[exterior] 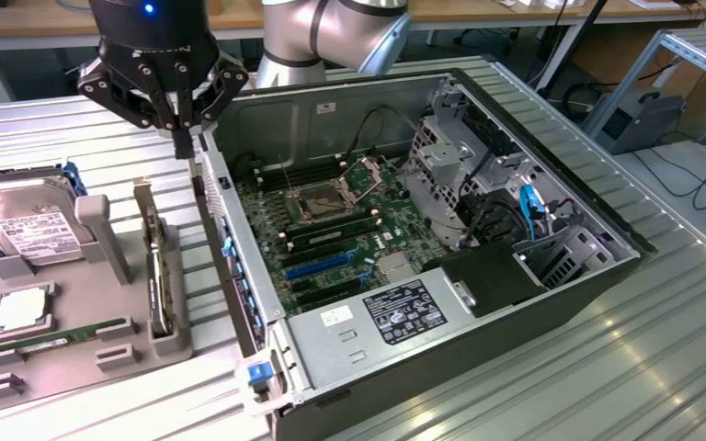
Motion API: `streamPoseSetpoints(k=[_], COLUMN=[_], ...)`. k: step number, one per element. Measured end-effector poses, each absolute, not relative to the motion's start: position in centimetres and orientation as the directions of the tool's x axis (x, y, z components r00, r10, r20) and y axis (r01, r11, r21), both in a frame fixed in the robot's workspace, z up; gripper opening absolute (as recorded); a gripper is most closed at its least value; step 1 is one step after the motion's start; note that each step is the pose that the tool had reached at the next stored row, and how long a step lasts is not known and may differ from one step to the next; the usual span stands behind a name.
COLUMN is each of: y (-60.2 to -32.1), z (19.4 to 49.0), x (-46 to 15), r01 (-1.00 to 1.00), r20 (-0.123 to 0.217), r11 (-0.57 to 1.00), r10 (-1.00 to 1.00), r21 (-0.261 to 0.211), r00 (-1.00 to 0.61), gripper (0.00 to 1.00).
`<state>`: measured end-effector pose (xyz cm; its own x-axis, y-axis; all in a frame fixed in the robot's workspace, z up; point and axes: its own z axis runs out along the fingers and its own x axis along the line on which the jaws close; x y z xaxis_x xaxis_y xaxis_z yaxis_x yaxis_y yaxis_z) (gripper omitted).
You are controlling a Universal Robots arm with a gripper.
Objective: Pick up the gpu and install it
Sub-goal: 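Reach for the gpu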
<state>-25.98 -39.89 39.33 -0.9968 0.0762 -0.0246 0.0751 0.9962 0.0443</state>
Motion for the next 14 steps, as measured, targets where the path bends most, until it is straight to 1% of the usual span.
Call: streamPoseSetpoints(k=[14], y=[-39.91], z=[39.16], x=[-26.83], r01=[0.075], r20=[-0.025], r11=[0.996], r10=[0.076], r21=[0.044], r00=[-0.997], gripper=[0.11])
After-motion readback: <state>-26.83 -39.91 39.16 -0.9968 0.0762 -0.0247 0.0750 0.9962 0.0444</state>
